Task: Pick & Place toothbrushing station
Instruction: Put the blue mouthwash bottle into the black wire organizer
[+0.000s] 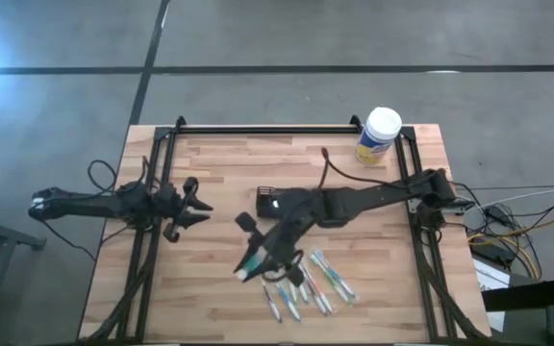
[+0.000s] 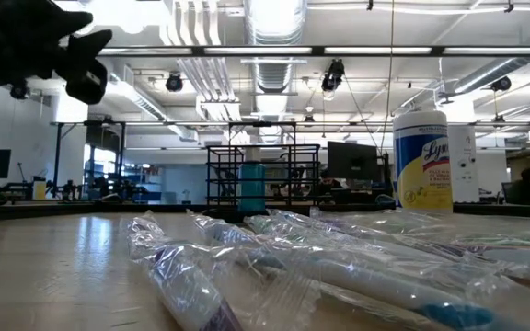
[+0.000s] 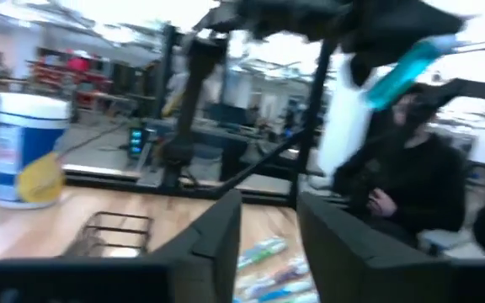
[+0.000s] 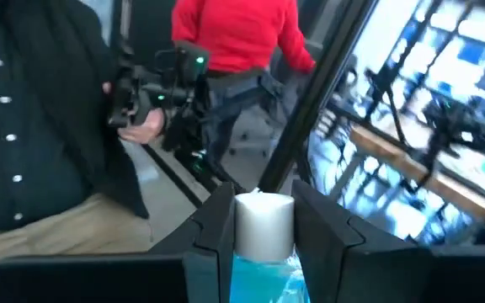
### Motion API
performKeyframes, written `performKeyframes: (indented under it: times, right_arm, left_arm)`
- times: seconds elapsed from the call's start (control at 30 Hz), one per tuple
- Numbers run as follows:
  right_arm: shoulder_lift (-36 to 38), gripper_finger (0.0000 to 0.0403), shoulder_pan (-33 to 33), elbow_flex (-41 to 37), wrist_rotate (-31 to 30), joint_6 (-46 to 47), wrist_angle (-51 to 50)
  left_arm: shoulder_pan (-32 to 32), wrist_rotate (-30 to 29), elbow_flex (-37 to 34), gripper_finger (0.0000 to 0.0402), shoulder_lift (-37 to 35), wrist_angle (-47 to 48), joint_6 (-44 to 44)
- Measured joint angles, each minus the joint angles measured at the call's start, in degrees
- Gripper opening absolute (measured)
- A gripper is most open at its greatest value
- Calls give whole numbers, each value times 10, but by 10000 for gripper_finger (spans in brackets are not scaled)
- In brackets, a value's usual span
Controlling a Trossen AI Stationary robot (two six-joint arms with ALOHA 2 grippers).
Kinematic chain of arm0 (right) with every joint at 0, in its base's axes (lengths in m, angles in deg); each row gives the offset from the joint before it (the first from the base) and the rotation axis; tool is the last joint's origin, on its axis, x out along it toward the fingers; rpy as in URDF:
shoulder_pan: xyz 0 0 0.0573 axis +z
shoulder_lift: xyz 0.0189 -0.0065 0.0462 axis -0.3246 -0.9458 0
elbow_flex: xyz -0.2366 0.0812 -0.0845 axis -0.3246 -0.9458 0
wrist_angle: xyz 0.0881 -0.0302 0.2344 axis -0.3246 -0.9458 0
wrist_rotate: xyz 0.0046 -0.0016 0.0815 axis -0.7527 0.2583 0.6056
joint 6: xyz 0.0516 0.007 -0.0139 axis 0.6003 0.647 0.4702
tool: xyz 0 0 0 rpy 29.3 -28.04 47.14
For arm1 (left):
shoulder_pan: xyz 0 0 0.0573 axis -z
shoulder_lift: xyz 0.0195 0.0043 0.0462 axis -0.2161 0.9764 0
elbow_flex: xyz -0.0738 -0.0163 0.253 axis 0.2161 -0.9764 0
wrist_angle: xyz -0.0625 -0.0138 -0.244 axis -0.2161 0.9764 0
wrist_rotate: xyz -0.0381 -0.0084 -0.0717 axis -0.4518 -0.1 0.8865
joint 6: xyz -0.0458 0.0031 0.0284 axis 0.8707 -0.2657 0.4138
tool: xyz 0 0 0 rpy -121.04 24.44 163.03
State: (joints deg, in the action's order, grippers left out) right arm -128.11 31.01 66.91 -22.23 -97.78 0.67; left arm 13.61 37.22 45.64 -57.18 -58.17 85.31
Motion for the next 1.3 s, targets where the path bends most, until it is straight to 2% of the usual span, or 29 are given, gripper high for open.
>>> performKeyframes:
  times: [0.13,0.23,0.37,0.5,0.6,0.7,0.8,1.1,1.17,1.3]
  right_arm:
    - [31,84,-15,-132,48,19,188]
    - [34,84,-29,-212,52,48,335]
    - [26,86,-56,-295,63,94,493]
    - [27,86,-80,-331,101,147,583]
    - [27,86,-91,-334,121,160,590]
    - [27,86,-92,-327,135,154,578]
    - [27,87,-90,-318,154,154,559]
    - [27,86,-90,-288,192,114,473]
    - [26,87,-91,-286,215,111,459]
    - [26,87,-93,-285,226,101,454]
  left_arm:
    - [11,22,12,192,25,-13,-4]
    - [26,28,23,218,60,-32,-12]
    - [49,24,45,228,124,-41,-36]
    - [65,24,81,229,200,-54,-63]
    - [67,18,111,230,257,-81,-69]
    - [66,-36,135,230,312,-111,-57]
    - [66,-48,168,230,356,-153,-67]
    - [65,66,266,230,474,-151,-99]
    - [65,88,278,230,494,-149,-106]
    - [64,95,303,230,529,-150,-113]
